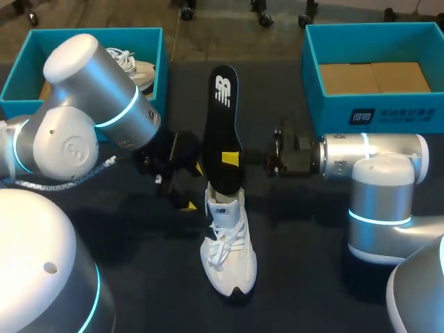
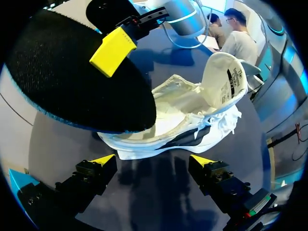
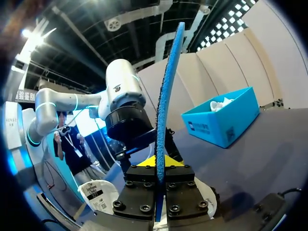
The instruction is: Take the shoe out of the shoebox, open the shoe tongue, remove and reinsert the insole, then place the shoe into the shoebox
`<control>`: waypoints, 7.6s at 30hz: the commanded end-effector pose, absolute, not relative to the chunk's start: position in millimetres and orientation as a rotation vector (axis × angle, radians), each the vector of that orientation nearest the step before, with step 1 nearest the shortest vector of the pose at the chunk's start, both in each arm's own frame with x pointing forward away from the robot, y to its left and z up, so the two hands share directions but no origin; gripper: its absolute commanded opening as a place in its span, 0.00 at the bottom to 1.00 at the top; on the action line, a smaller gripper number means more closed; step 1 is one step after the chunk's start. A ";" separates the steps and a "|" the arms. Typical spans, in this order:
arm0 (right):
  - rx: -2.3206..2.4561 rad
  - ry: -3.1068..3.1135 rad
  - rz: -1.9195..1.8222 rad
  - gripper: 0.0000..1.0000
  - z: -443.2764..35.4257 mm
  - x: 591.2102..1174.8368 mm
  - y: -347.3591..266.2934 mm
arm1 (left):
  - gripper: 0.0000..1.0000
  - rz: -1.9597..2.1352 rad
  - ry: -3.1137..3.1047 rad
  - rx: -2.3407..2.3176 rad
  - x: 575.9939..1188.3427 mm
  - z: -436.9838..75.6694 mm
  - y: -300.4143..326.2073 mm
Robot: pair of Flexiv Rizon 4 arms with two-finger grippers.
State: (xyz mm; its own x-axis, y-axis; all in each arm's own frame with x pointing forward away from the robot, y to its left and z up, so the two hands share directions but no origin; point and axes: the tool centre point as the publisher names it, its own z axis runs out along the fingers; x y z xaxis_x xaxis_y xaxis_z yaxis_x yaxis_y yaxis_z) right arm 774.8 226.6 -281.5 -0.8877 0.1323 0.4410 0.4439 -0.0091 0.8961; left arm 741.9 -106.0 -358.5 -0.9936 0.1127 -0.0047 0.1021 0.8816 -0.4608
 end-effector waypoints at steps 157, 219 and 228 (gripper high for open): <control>-0.619 -2.070 -1.867 0.25 -311.5 764.0 235.3 | 1.00 0.732 -3.022 -0.063 744.3 -361.6 -105.2; -0.705 -2.017 -1.770 0.00 -322.3 764.0 237.8 | 1.00 0.732 -3.022 -0.063 744.3 -361.6 -105.2; -0.808 -1.937 -1.738 0.00 -345.6 747.9 233.6 | 1.00 0.732 -3.022 -0.063 744.3 -361.6 -105.2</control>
State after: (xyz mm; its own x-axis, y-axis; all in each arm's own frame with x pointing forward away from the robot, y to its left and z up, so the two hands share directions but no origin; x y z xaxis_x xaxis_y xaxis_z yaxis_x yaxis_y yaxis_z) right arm 754.8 232.1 -338.7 -0.7492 0.1396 0.6474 0.6594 0.0656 0.7489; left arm 744.3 -105.3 -360.7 -0.9987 0.0459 0.0215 0.0310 0.8889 -0.4571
